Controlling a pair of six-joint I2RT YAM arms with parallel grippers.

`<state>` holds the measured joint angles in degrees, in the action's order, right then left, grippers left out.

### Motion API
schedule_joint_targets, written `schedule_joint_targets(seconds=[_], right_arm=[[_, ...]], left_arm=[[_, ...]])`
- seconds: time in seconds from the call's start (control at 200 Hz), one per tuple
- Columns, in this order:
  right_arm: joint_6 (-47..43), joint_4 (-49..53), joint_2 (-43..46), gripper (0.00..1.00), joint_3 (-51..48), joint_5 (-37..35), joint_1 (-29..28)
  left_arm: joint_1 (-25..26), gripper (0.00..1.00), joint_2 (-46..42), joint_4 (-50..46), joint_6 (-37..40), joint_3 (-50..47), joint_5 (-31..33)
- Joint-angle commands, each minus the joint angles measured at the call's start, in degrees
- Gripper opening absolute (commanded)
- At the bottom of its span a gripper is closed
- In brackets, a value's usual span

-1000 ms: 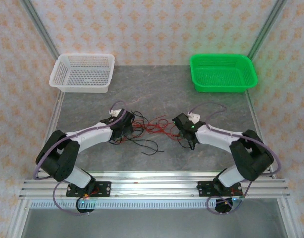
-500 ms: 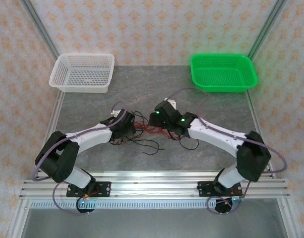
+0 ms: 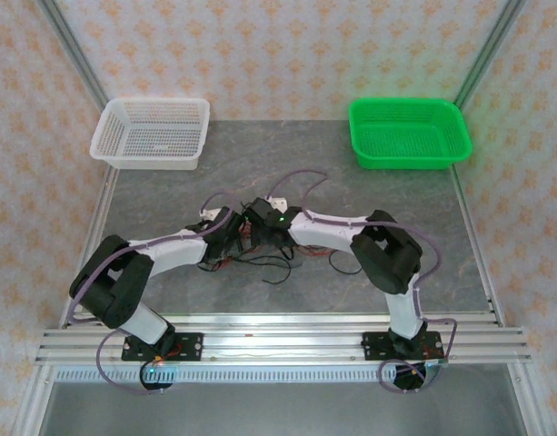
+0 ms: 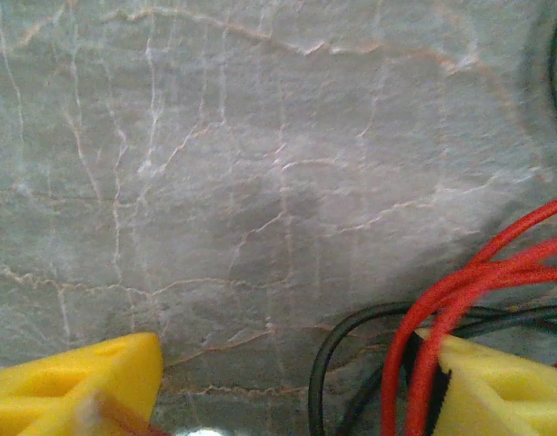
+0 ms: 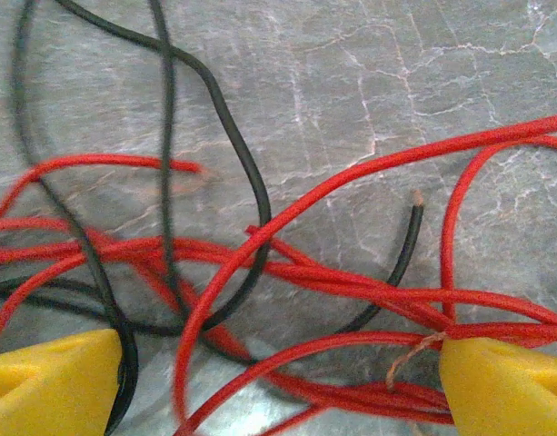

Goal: Untangle the cables

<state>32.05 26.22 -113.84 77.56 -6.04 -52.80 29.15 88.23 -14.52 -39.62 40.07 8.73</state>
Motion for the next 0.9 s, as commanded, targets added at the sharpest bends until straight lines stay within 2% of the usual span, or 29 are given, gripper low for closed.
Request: schedule_joint_targets(seconds=[0.0, 0.22, 0.425, 0.656, 0.896], right_arm=[[0.46, 4.67, -3.34, 0.90, 1.37, -6.30, -0.69], [1.34, 8.05, -6.48, 0.84, 0.00, -12.53, -0.65], [1.95, 8.49, -1.80, 0.77, -6.67, -15.73, 2.04], [0.68, 4.41, 6.31, 0.73, -15.16, -14.60, 6.65], [-2.25, 1.26, 9.62, 0.74, -14.47, -9.87, 6.92]], left_arm=[[-0.42, 0.73, 2.15, 1.14, -1.23, -1.41, 2.33], [-2.10, 0.73, 1.52, 2.06, -3.17, -3.79, 3.89], [-6.86, 0.73, -4.23, 0.85, -2.92, -6.37, 3.52], [-10.12, 0.74, -7.72, 2.85, -2.77, -8.17, -0.23], [-10.09, 0.73, -7.98, 3.99, -1.01, -6.38, -4.43]])
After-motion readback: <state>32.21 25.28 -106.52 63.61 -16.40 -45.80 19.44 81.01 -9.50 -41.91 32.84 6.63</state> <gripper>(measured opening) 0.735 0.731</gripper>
